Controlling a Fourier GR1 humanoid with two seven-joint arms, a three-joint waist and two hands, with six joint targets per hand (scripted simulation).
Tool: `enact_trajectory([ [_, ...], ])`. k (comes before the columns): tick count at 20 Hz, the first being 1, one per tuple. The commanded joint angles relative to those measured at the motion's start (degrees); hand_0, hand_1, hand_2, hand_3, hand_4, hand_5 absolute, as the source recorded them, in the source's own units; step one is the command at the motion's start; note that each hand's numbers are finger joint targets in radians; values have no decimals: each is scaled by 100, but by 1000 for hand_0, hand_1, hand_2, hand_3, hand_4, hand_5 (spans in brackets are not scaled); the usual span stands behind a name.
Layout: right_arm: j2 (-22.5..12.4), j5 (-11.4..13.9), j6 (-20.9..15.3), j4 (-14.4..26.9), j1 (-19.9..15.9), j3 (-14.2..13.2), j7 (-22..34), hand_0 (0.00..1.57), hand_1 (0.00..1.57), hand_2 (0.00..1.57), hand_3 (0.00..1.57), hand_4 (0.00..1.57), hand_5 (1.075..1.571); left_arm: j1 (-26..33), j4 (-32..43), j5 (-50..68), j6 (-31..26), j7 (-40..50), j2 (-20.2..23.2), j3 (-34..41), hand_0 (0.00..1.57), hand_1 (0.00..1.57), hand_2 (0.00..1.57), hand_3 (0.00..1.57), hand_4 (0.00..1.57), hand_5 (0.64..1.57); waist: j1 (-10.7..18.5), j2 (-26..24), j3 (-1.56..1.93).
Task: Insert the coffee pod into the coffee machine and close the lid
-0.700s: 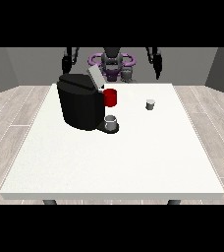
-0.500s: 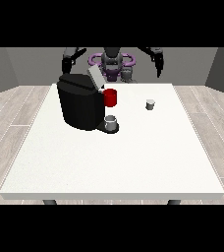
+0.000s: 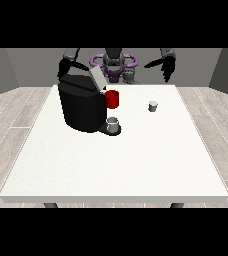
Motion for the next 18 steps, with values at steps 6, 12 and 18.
enact_trajectory([
  [6, 131, 386, -95, -334, -520, 414, 592, 0, 0, 0, 0, 0, 1571, -1040, 1298, -551, -478, 115, 816, 269, 0, 0, 0, 0, 0, 1571, -486, 401, -5],
  [12, 404, 473, -366, 27, -828, 403, 368, 0, 0, 0, 0, 0, 1571, -1616, 2082, -1065, -330, -50, 804, 164, 0, 0, 0, 0, 0, 1571, -516, 968, -4],
  [18, 294, 96, 11, 326, -630, 237, 109, 0, 0, 0, 0, 0, 1571, -1695, 2714, -1720, 39, -258, 655, -68, 0, 0, 0, 0, 0, 1571, -563, 976, -2],
])
